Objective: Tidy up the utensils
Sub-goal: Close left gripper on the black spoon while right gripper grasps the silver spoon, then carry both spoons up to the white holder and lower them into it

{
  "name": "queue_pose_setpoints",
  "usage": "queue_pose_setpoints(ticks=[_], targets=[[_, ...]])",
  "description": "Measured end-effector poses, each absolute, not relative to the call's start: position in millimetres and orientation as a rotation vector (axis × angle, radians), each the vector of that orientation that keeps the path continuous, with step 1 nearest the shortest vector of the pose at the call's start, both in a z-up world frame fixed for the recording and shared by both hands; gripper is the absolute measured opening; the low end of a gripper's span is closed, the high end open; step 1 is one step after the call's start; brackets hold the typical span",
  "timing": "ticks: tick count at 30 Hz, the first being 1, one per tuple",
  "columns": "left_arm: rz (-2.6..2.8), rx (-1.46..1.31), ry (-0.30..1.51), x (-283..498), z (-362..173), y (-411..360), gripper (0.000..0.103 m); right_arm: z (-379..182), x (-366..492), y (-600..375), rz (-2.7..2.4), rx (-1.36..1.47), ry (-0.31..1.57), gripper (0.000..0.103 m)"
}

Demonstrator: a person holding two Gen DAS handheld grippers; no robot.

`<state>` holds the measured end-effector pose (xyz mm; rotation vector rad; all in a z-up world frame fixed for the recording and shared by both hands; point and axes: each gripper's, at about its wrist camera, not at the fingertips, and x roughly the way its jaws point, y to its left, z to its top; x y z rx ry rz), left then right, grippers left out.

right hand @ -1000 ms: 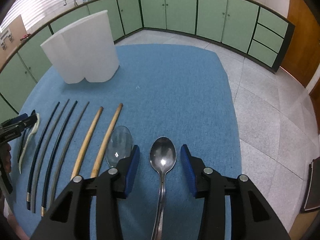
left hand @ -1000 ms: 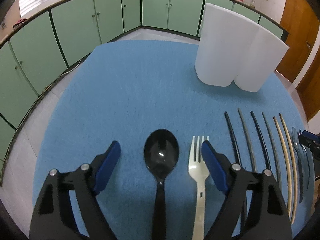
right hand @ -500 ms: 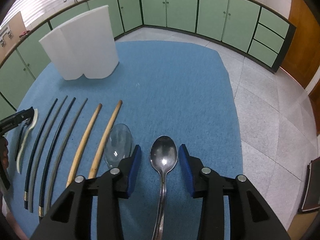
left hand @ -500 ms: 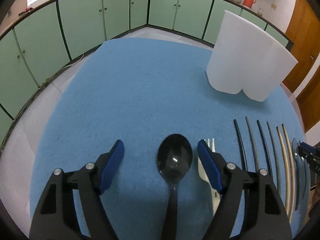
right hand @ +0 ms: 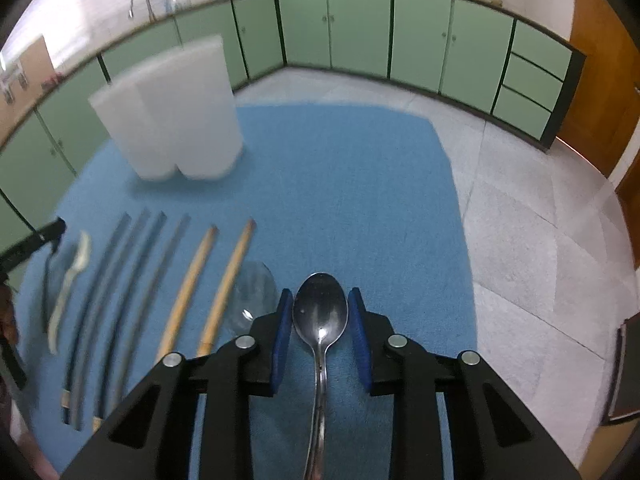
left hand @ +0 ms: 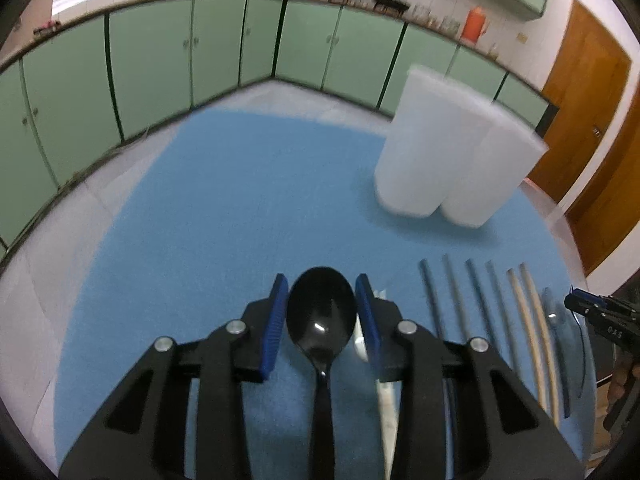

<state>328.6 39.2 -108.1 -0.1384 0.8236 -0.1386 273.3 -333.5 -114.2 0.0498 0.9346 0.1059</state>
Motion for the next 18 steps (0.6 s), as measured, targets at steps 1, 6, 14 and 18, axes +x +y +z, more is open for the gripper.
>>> queue_pose_setpoints(ticks=[1,6,14,18], targets=[[-0.145,-0.132,0.787,323.5,-100.7,37.3,0.033,-107.9,269.8,-335.1,0.113,0.061,0.914,0.028],[-0.165,-0.118,0.621,300.8,-71.0,27.7,0.033,-65.8,247.7,-338.0,0.157,0.113,0.763,0.028],[-0.191,-0.135,0.463,296.4,-26.7,12.6,0.033,-13.4,240.9,-332.1,0.198,0.132,0.596,0.028],[-0.209,-0.153,0.411,303.7,-5.3,7.3,0.033,3.7,250.6,-326.2,0.215,0.139,0.543,0.028]])
